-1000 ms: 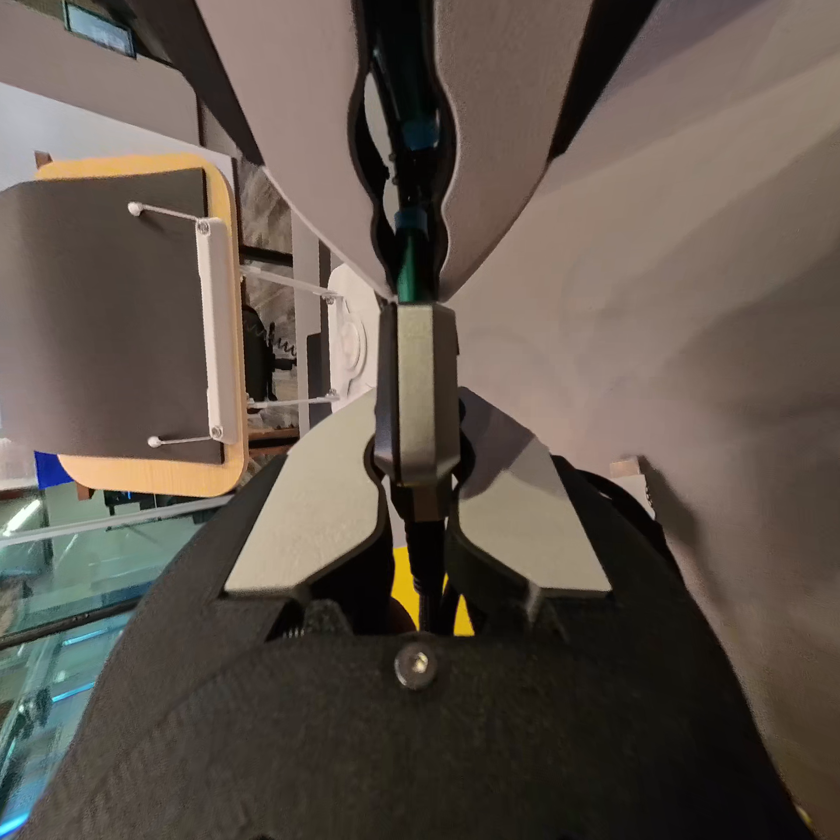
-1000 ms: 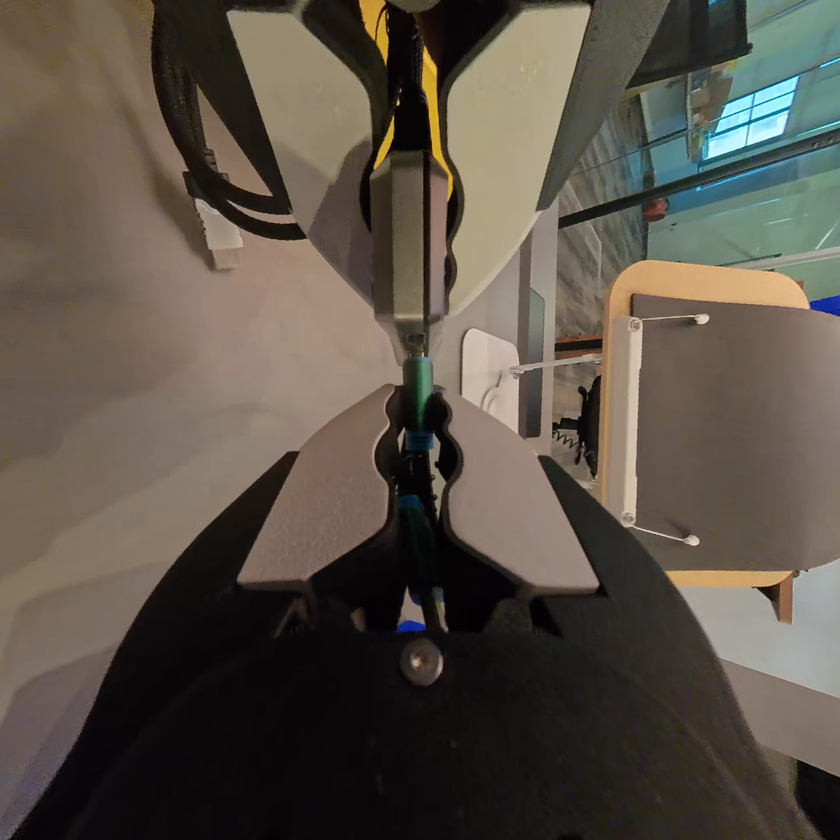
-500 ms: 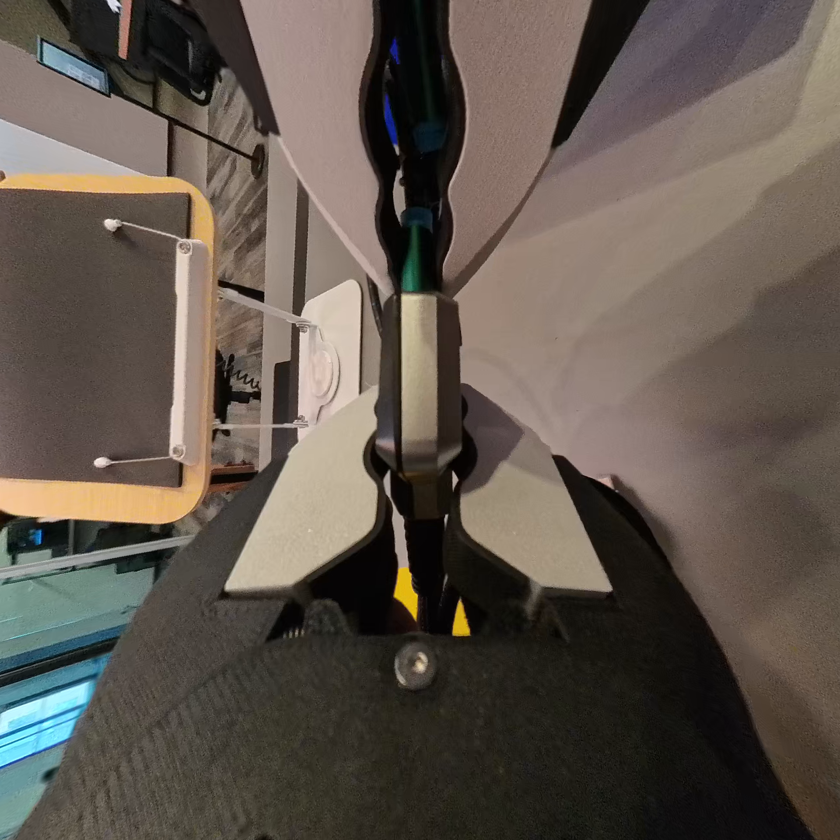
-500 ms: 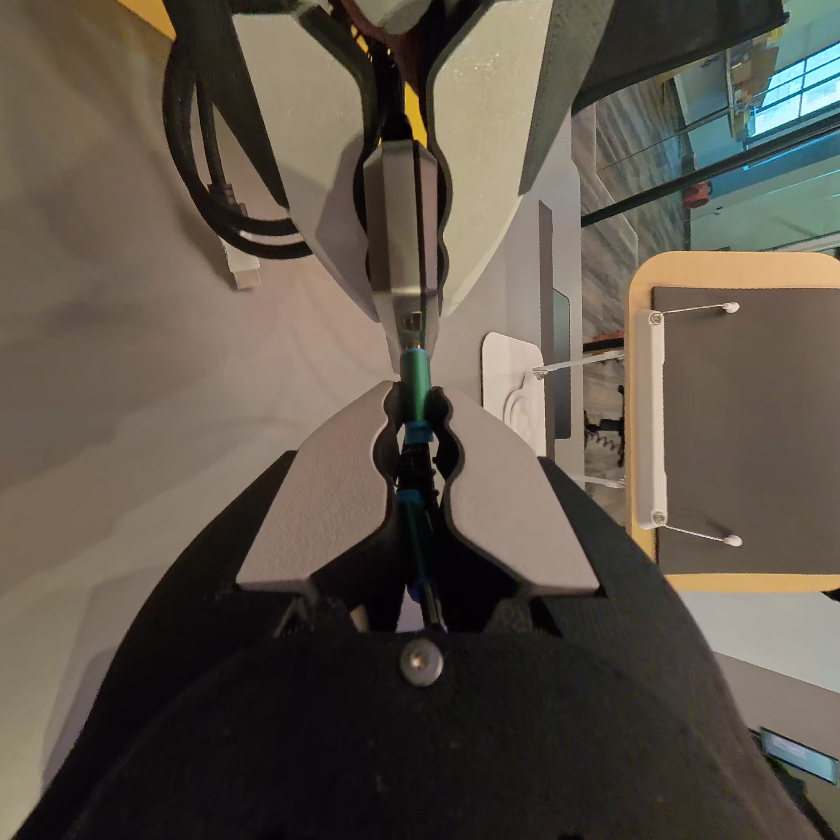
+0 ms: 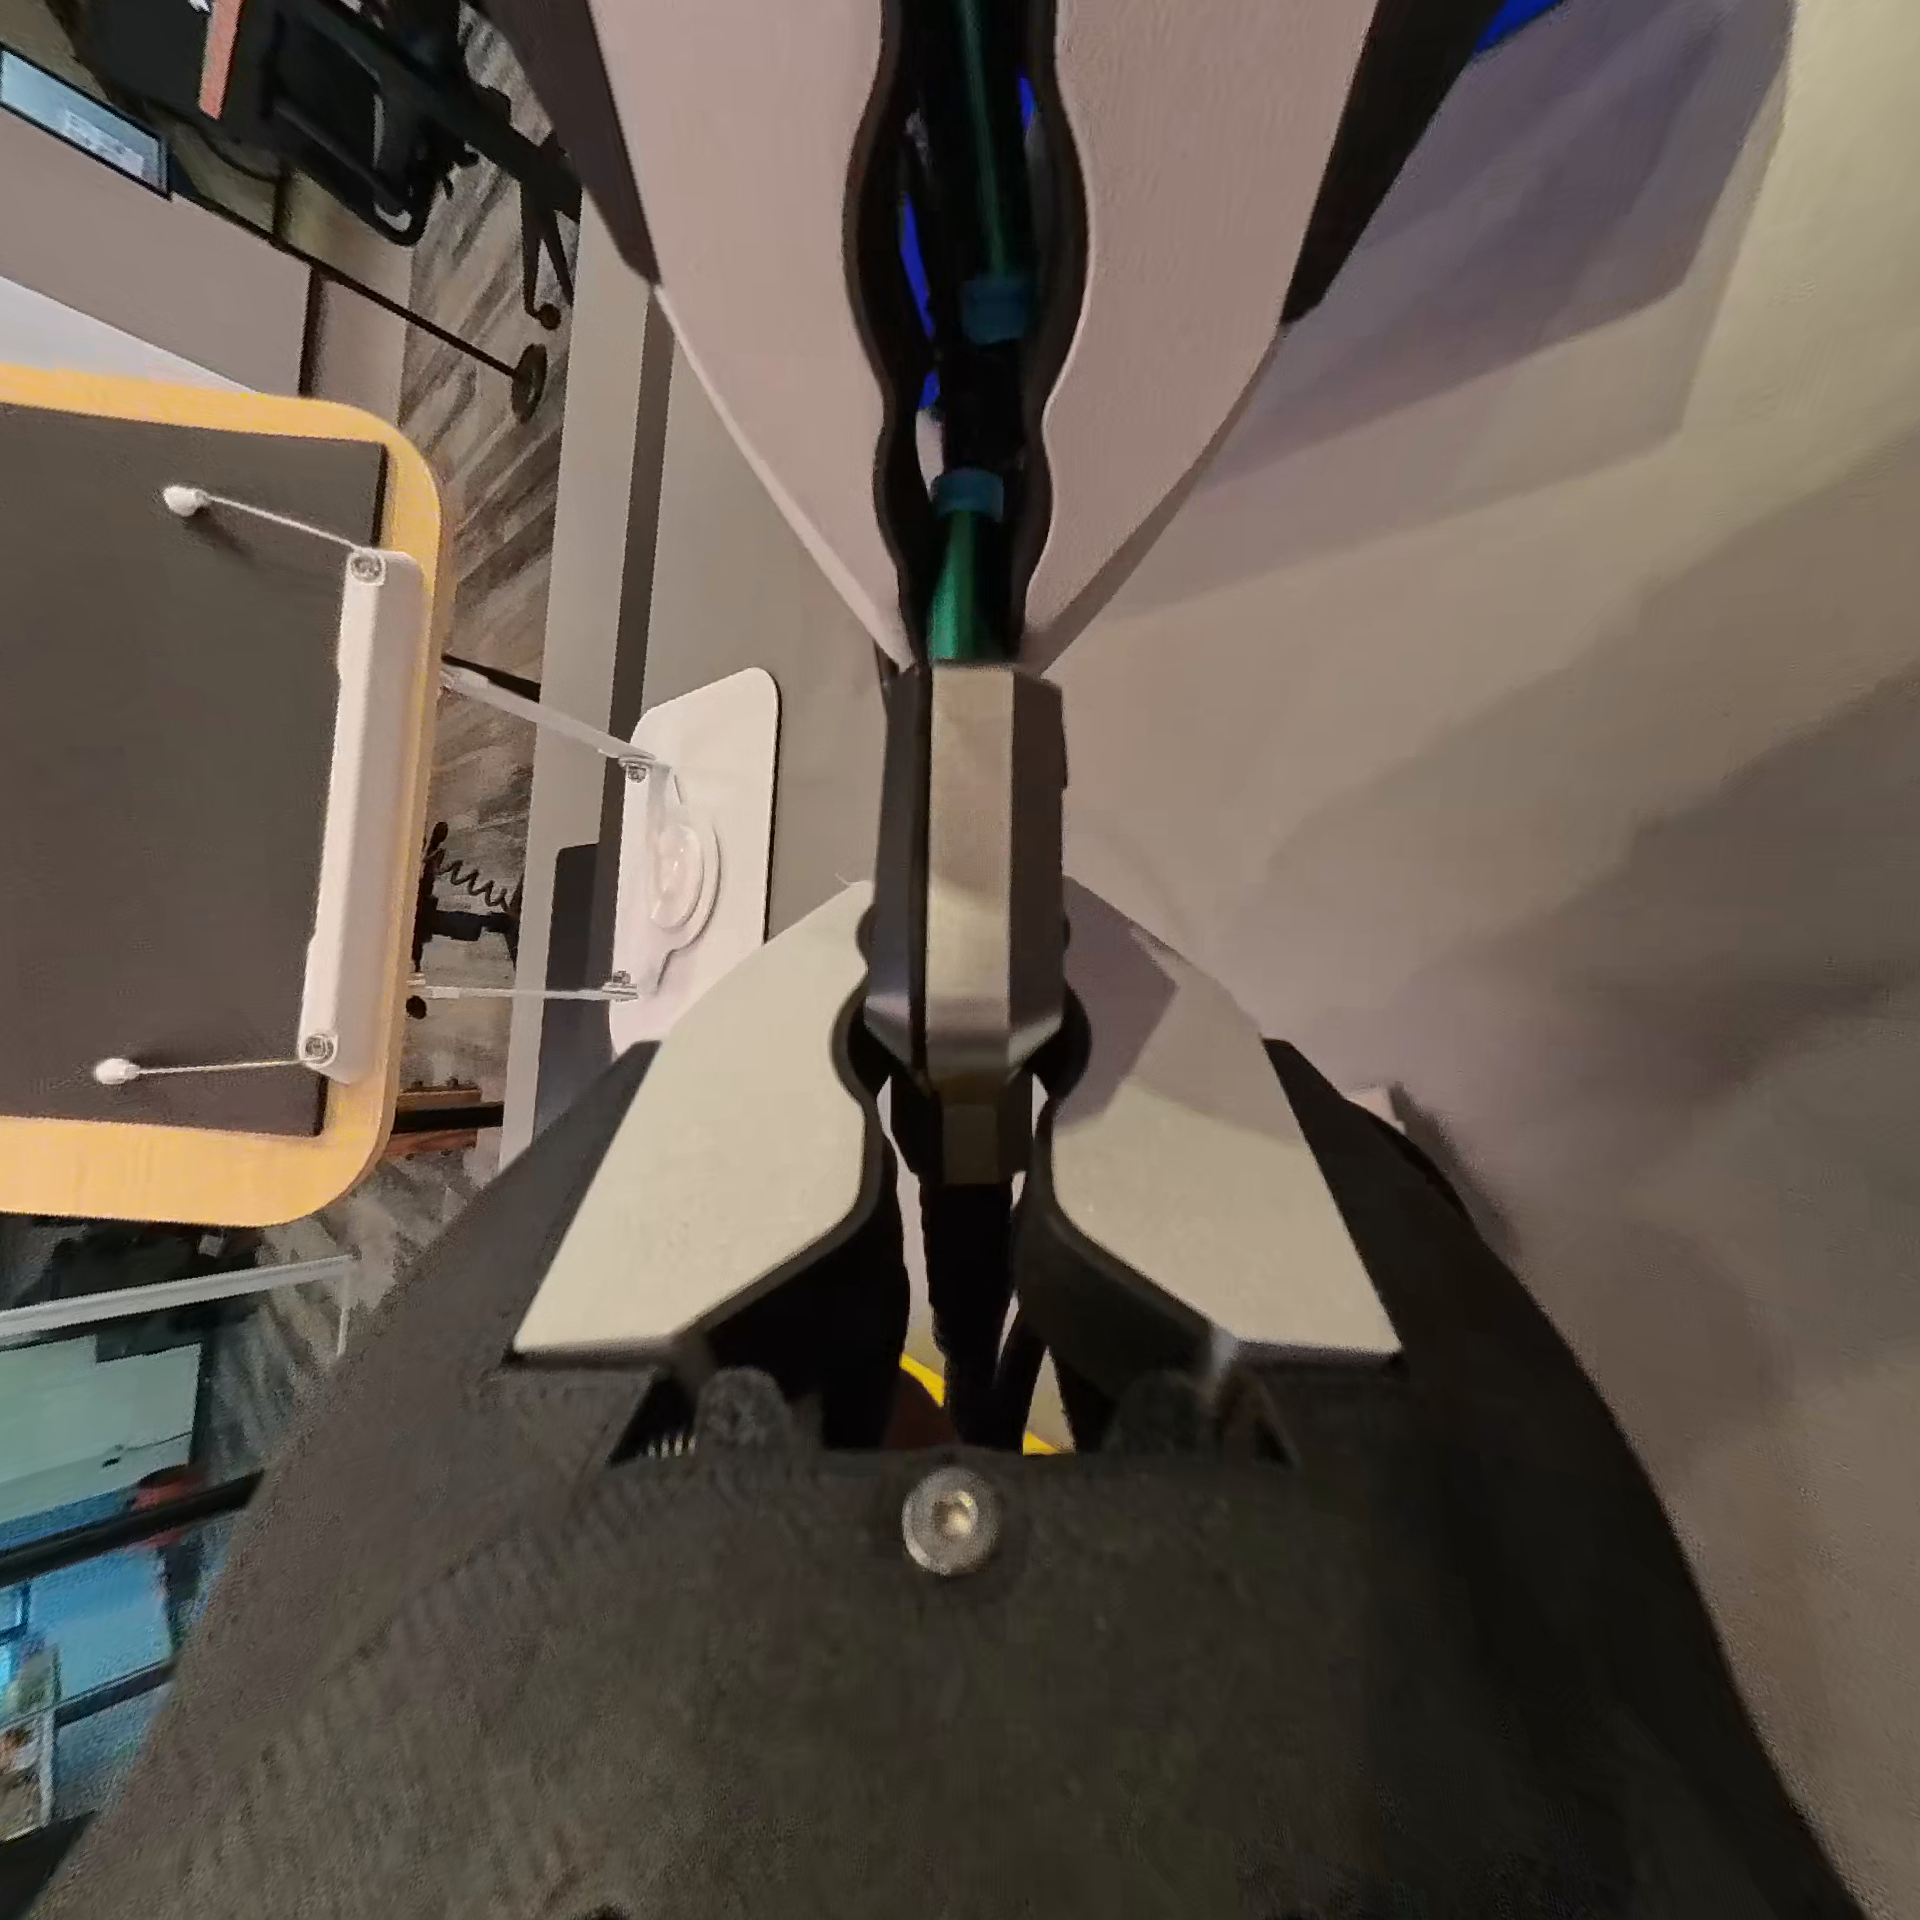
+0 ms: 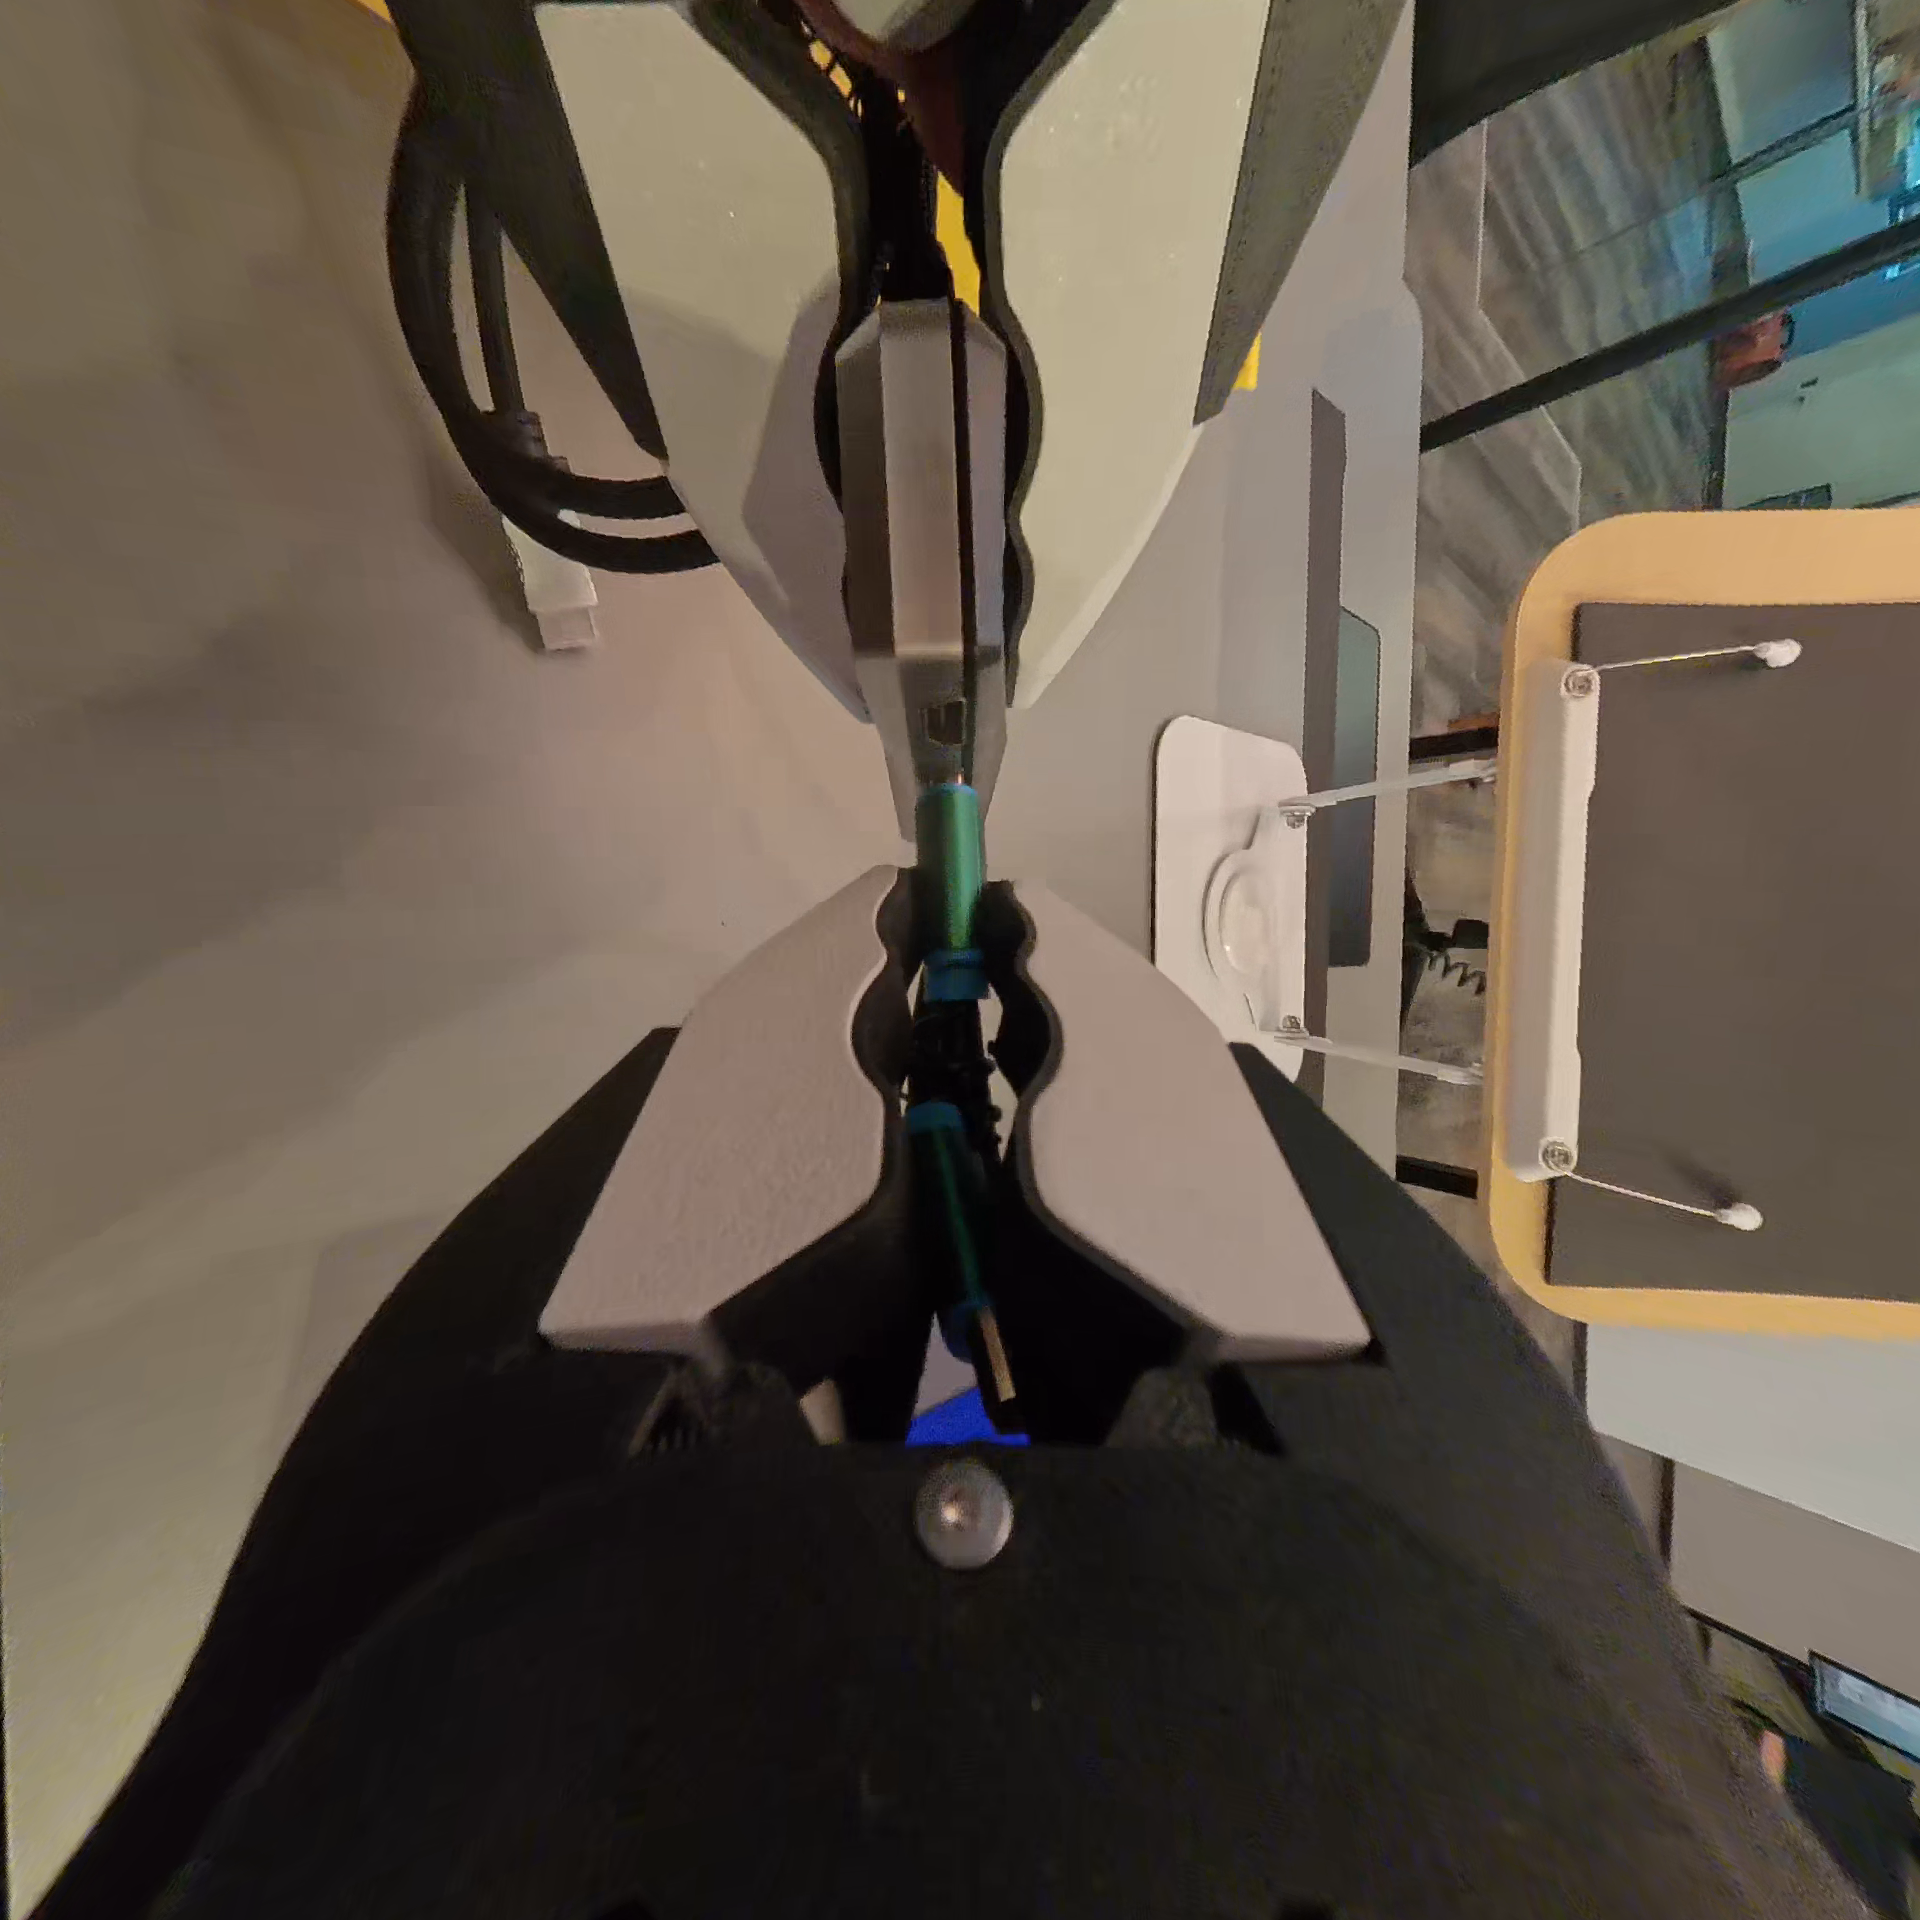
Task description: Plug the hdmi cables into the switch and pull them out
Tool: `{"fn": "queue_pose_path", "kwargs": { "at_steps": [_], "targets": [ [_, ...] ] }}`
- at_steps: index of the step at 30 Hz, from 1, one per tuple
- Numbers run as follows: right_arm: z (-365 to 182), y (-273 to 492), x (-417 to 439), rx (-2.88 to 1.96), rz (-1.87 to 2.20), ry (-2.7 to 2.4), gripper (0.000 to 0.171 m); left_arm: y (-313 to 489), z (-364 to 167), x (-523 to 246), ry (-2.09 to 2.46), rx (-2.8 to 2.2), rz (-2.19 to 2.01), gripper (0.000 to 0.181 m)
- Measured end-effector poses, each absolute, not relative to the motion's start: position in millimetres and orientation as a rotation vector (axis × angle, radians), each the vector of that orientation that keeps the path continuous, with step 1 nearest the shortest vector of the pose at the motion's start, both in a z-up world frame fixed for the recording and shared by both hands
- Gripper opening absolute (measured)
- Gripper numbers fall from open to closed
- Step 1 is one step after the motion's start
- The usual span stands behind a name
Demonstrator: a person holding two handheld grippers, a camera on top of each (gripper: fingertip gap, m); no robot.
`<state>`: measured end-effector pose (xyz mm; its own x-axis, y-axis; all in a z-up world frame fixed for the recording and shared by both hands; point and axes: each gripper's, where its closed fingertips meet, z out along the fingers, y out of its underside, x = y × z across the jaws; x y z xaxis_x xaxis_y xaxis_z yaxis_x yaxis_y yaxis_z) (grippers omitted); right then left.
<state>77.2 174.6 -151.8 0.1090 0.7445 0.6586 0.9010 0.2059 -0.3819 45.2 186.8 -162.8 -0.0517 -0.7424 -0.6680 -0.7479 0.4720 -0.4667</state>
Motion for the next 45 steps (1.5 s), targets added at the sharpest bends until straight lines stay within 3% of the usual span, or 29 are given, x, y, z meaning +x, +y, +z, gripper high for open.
{"fn": "queue_pose_path", "kwargs": {
  "at_steps": [6,10,15,22,26,34,40,43,45],
  "targets": [
    [-148,163,73,-1.552,0.044,-1.624,0.011,175,-163,47,1.799,-1.282,-0.177,0.022],
    [-148,183,124,-1.714,-0.318,-1.604,0.011,215,-168,15,1.728,-1.392,0.072,0.023],
    [-109,179,109,-1.675,-0.218,-1.524,0.011,201,-119,39,1.628,-1.327,0.003,0.023],
    [-67,173,227,-1.921,-0.091,-1.130,0.010,215,-133,26,1.597,-1.360,0.023,0.023],
    [-87,149,282,-2.186,0.130,-0.948,0.011,220,-144,23,1.623,-1.381,0.077,0.023],
    [-124,130,314,-2.294,0.732,-0.676,0.010,217,-146,26,1.649,-1.354,0.117,0.023],
    [-177,124,356,-2.491,0.886,-0.350,0.012,218,-157,26,1.667,-1.370,0.117,0.023],
    [-214,117,387,-2.710,0.737,-0.200,0.042,218,-158,27,1.668,-1.371,0.115,0.023],
    [-227,113,401,-2.809,0.601,-0.192,0.047,219,-157,27,1.659,-1.372,0.113,0.023]
  ]
}}
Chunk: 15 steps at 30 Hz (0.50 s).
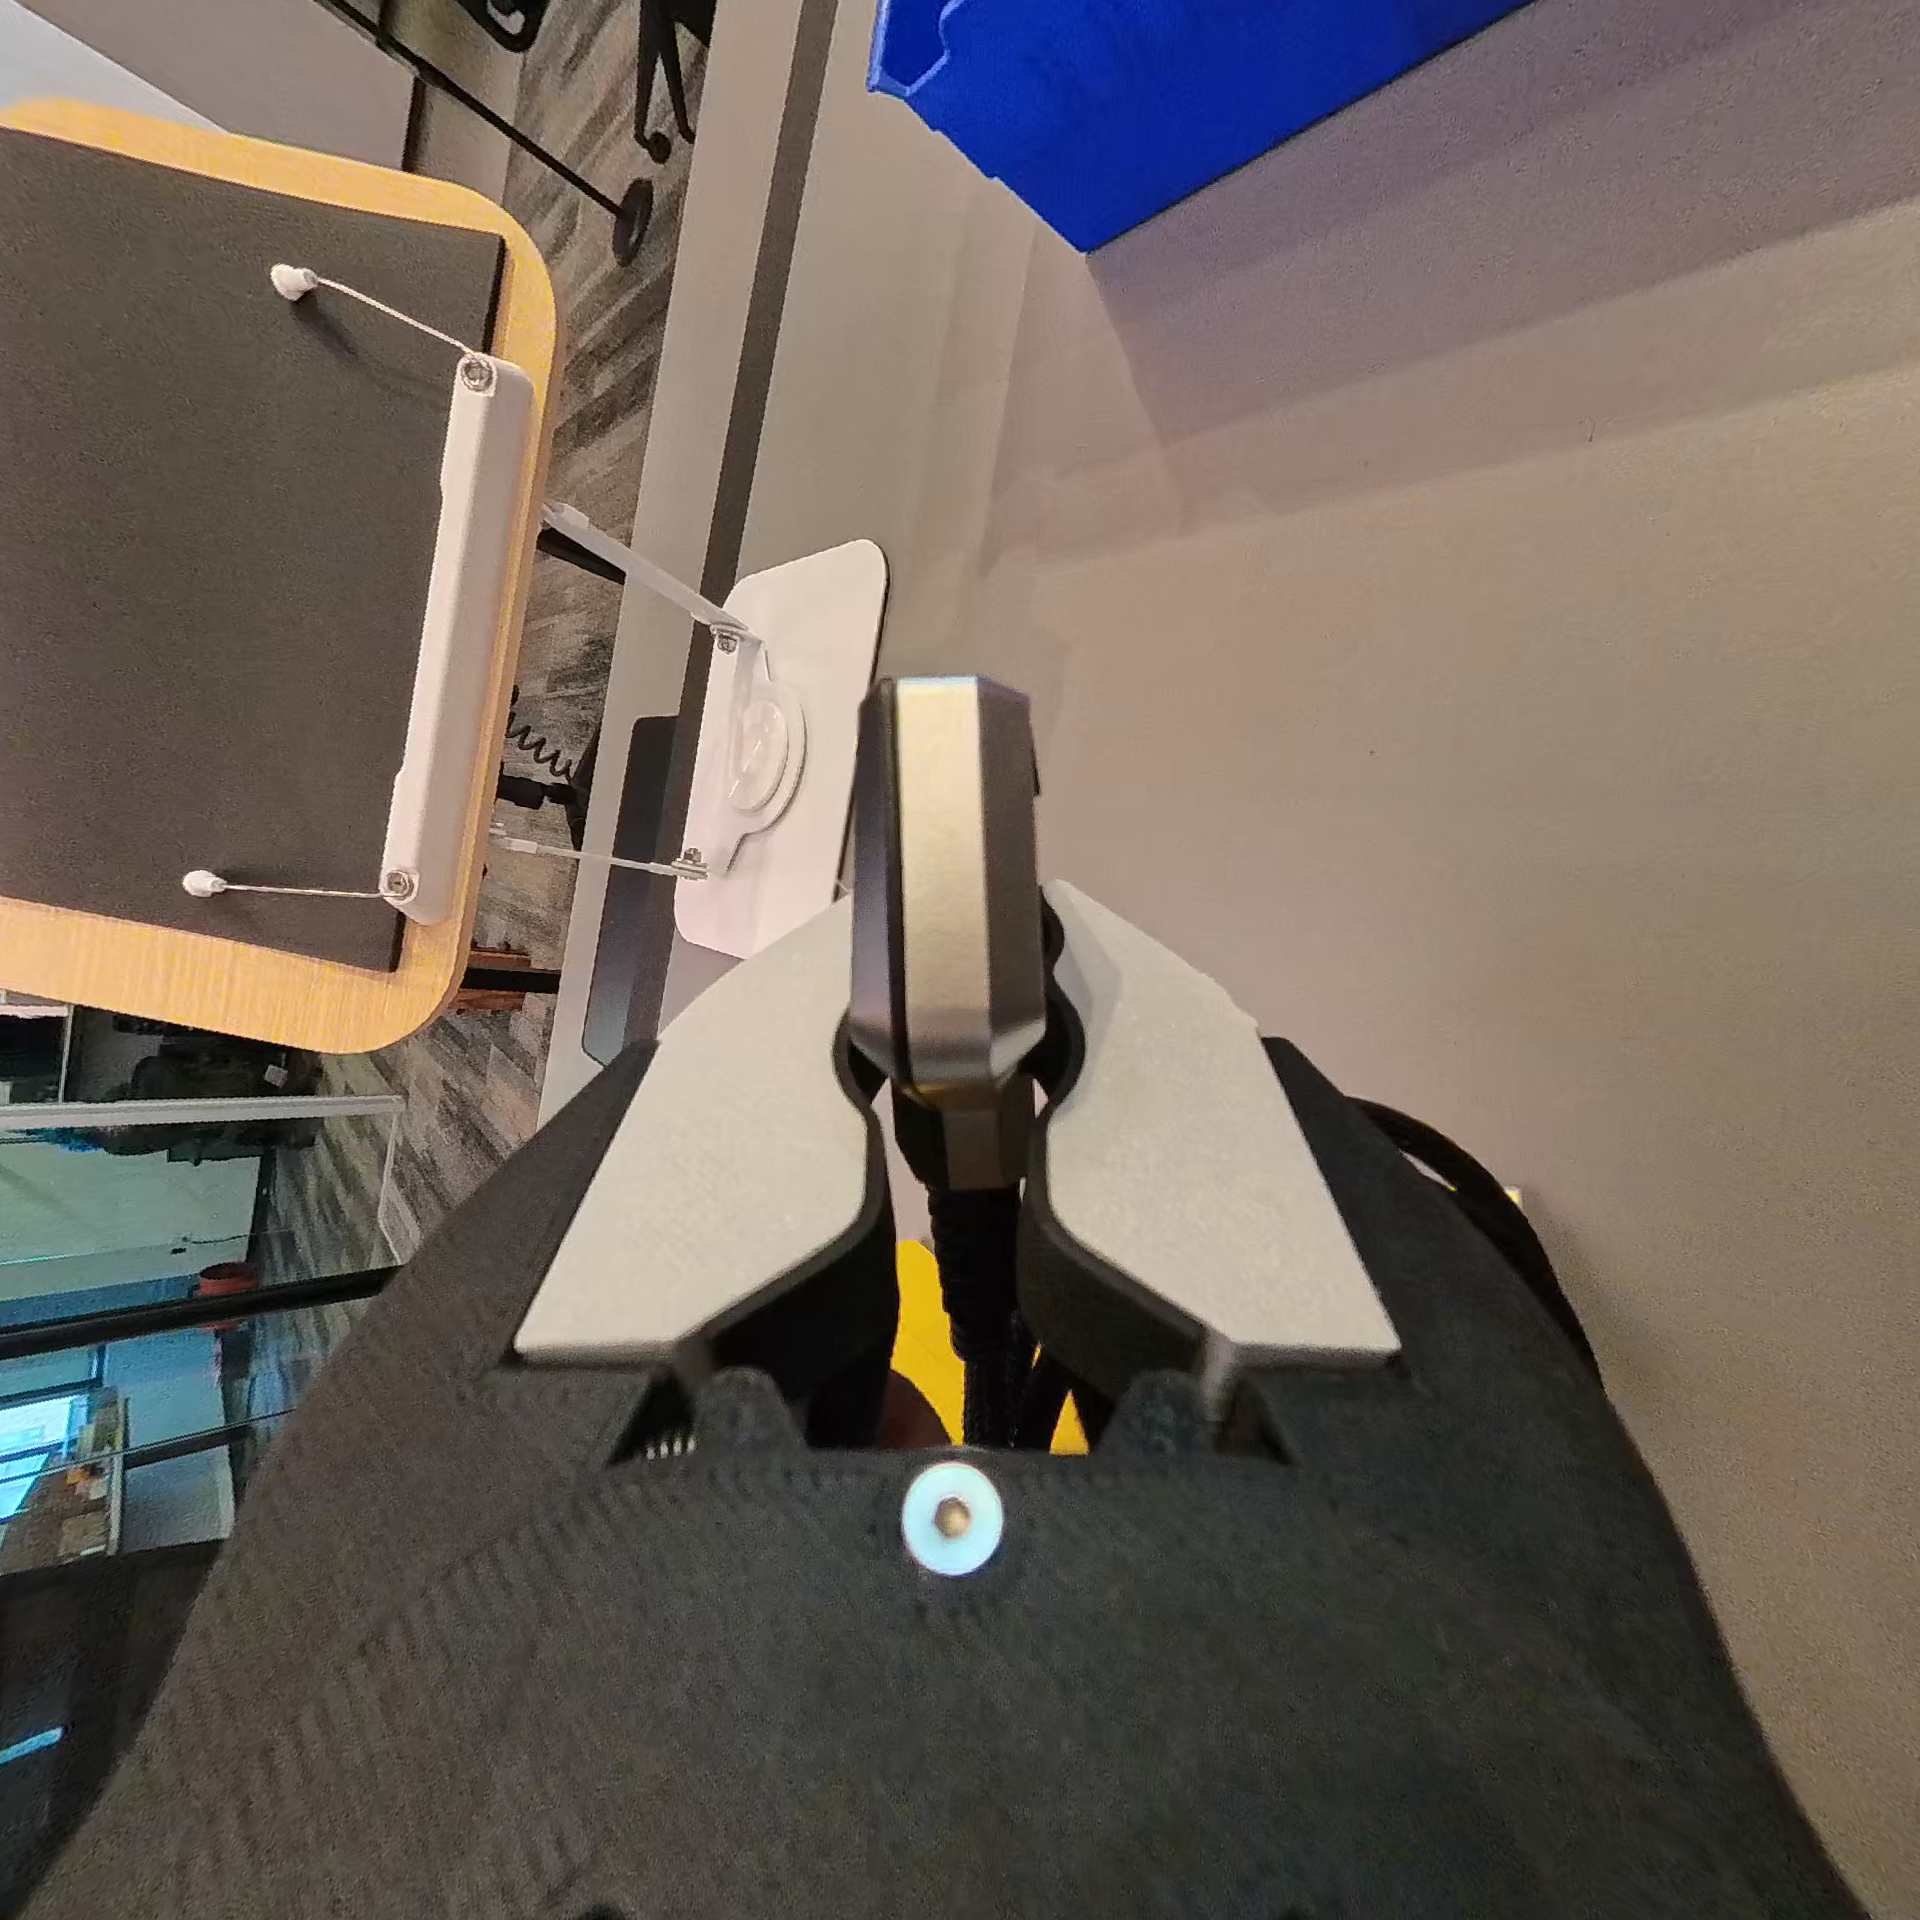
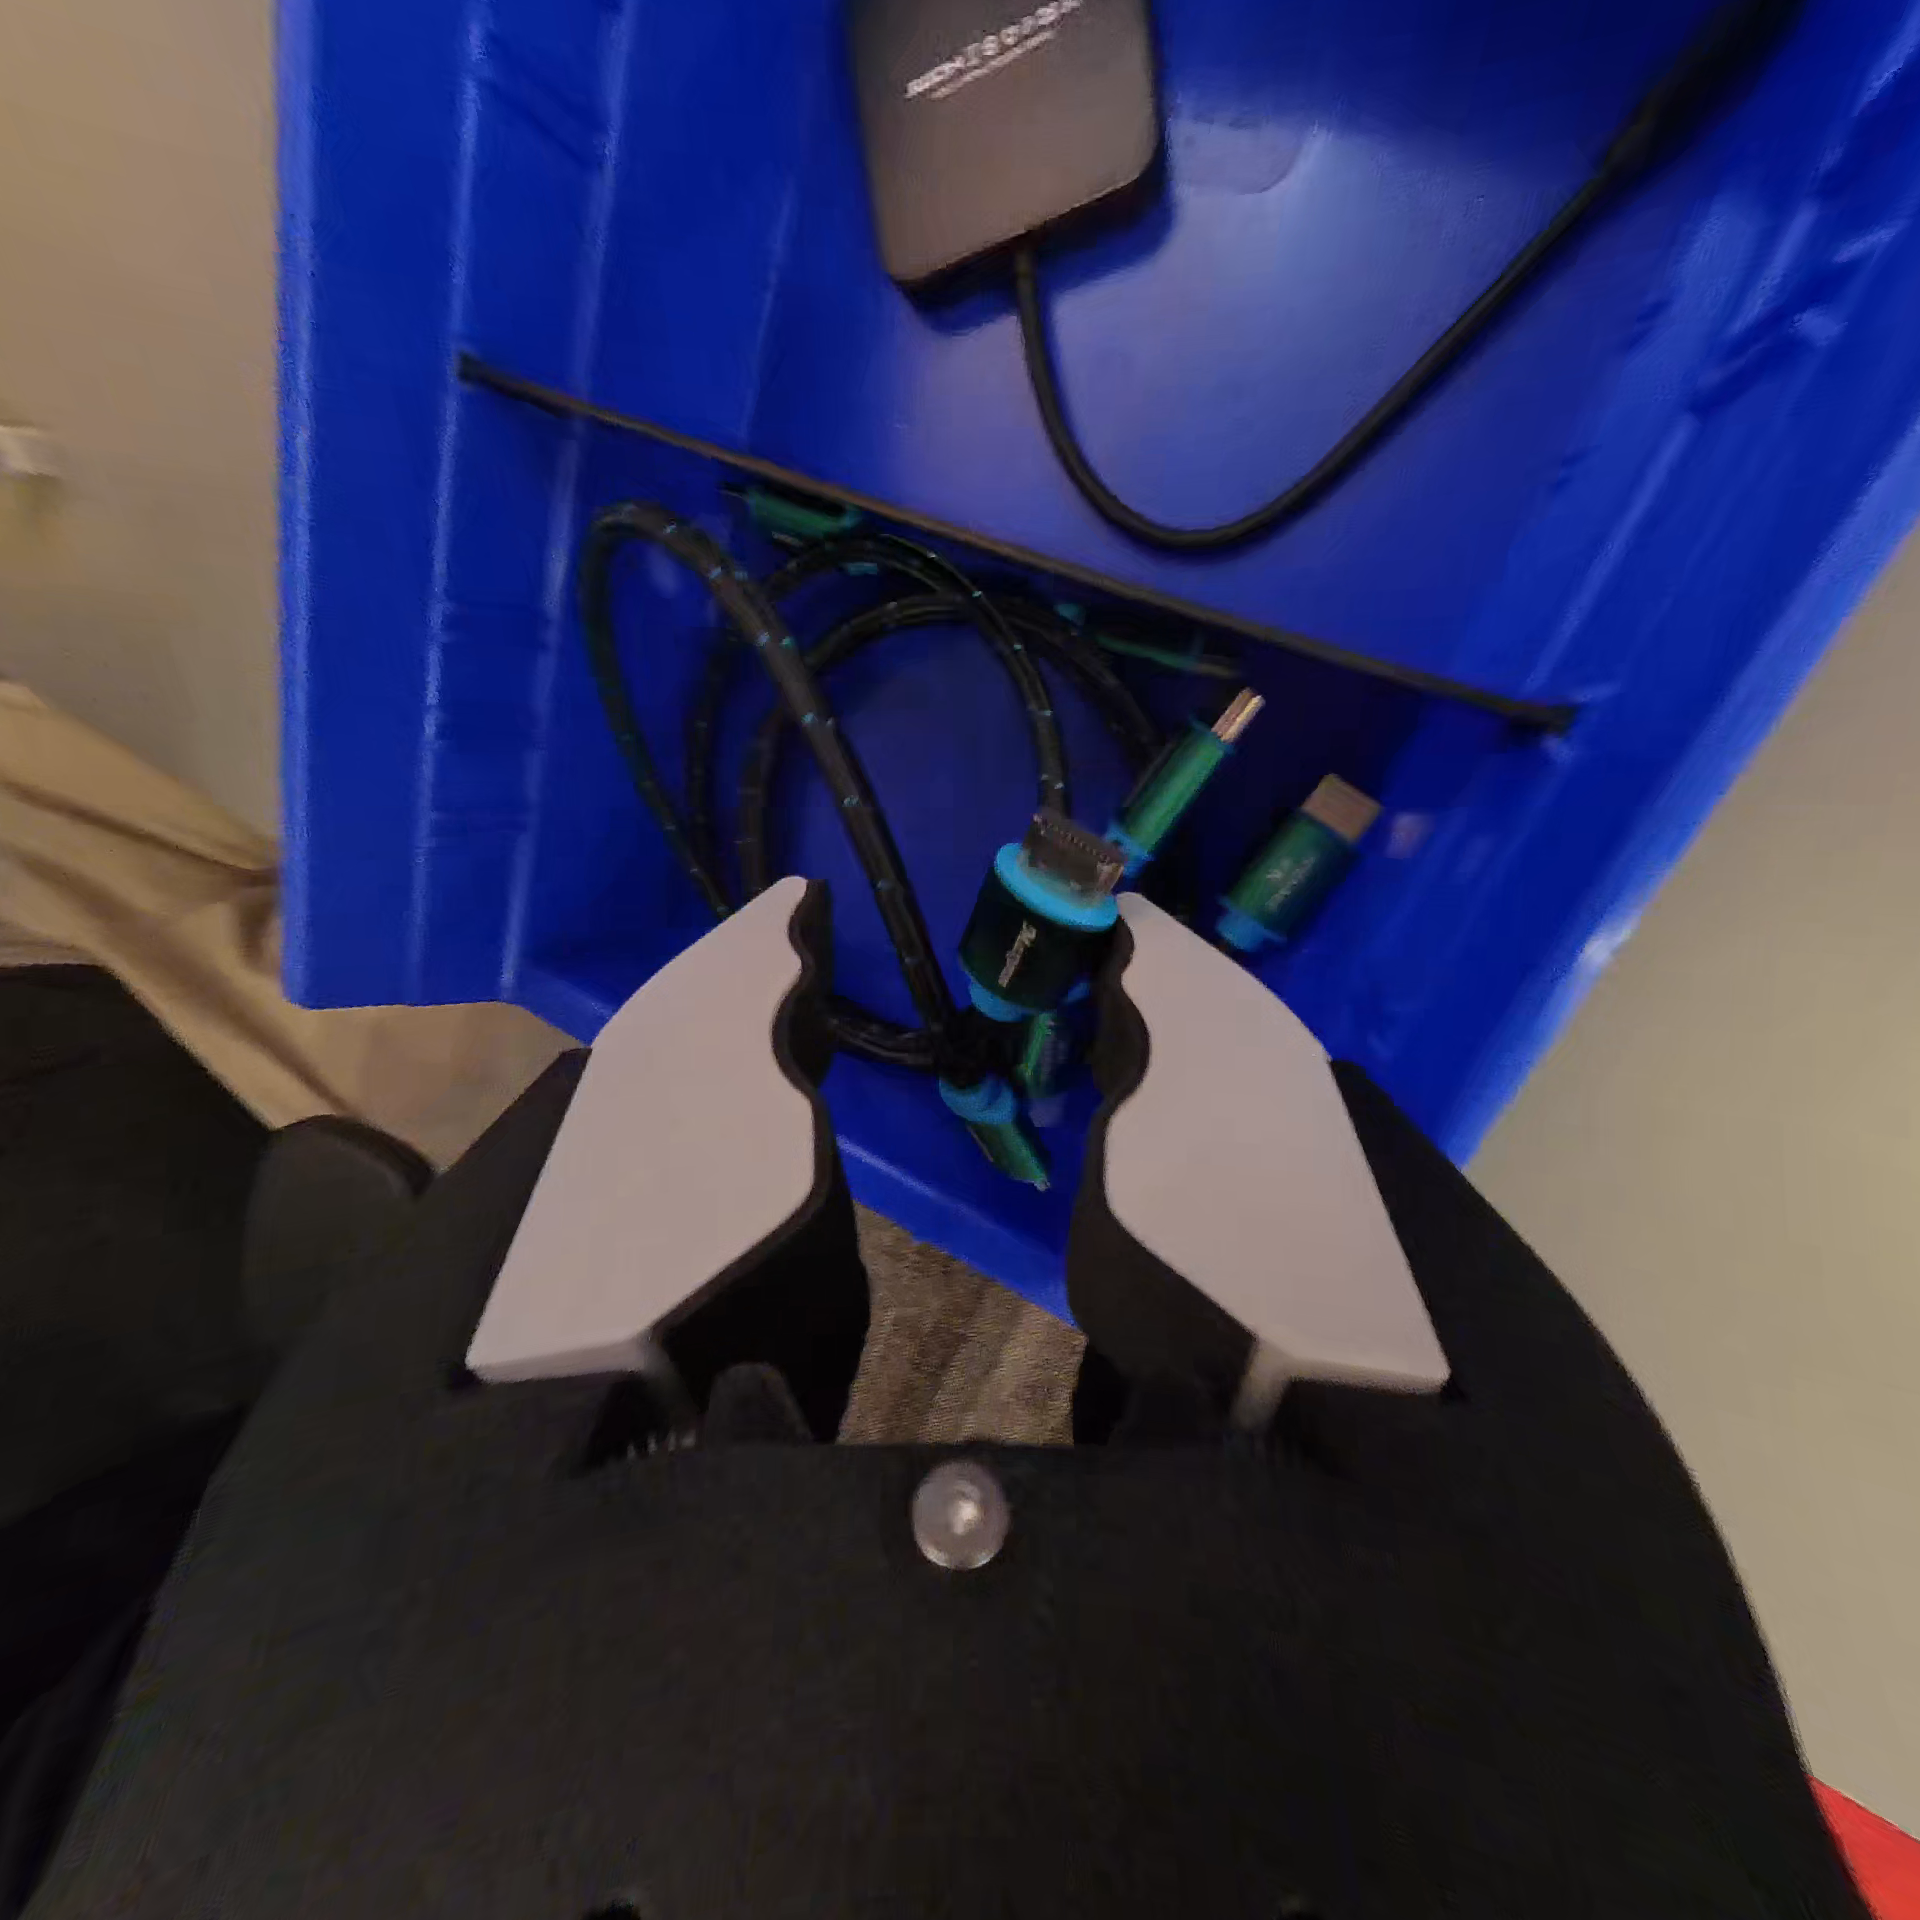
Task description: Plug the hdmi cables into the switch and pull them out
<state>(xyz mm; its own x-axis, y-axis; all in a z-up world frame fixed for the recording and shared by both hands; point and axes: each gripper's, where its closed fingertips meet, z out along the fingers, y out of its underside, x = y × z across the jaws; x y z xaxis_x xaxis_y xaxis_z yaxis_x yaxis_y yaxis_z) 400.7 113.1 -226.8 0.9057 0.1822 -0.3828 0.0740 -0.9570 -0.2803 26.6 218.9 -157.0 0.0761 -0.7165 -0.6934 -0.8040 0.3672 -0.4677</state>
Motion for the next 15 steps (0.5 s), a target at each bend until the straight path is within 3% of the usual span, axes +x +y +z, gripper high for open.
{"fn": "queue_pose_path", "kwargs": {
  "at_steps": [6,9,15],
  "targets": [
    [-184,136,424,-2.698,0.125,-0.262,0.088,221,-152,27,1.634,-1.361,0.101,0.023],
    [-137,154,396,-2.509,0.048,-0.408,0.082,219,-144,30,1.596,-1.343,0.054,0.023],
    [-70,170,204,-1.957,0.316,-1.061,0.079,201,-121,41,1.553,-1.260,-0.118,0.023]
  ]
}}
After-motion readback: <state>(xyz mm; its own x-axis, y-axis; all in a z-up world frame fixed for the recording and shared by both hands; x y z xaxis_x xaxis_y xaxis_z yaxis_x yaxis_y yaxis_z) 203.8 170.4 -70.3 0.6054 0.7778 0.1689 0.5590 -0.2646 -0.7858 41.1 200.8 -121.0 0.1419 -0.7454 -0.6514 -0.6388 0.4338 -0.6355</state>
